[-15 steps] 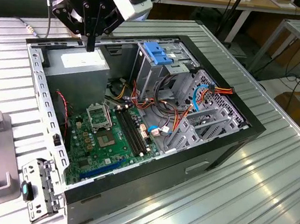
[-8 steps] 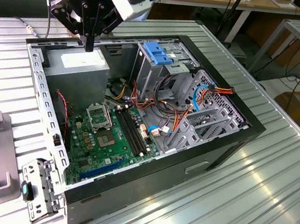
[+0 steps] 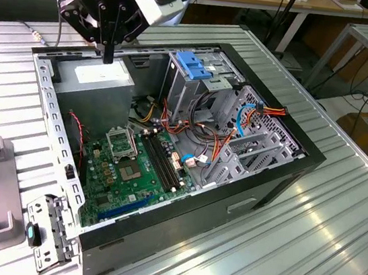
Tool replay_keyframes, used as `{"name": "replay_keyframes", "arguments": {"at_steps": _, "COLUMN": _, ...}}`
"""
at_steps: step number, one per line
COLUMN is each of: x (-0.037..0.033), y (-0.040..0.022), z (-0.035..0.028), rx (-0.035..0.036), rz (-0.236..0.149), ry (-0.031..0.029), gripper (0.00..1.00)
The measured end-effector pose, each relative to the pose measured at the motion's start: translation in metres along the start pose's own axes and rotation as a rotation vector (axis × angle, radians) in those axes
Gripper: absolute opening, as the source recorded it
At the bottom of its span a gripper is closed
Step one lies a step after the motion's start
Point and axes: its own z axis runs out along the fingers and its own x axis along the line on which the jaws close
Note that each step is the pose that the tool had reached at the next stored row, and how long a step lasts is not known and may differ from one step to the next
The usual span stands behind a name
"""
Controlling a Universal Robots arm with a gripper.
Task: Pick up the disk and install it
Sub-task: 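Reach for the disk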
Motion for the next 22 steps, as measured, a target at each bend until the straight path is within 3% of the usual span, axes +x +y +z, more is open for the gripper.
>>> {"name": "replay_keyframes", "arguments": {"at_steps": 18, "x": 0.0086, "y": -0.0007, "z": -0.0002, "rx": 0.0000, "rz": 0.000, "ry": 0.0000, "gripper": 0.11}}
{"name": "replay_keyframes", "arguments": {"at_steps": 22, "x": 0.0138, "y": -0.0010, "z": -0.0004, "rx": 0.0000, "rz": 0.000, "ry": 0.0000, "gripper": 0.11}}
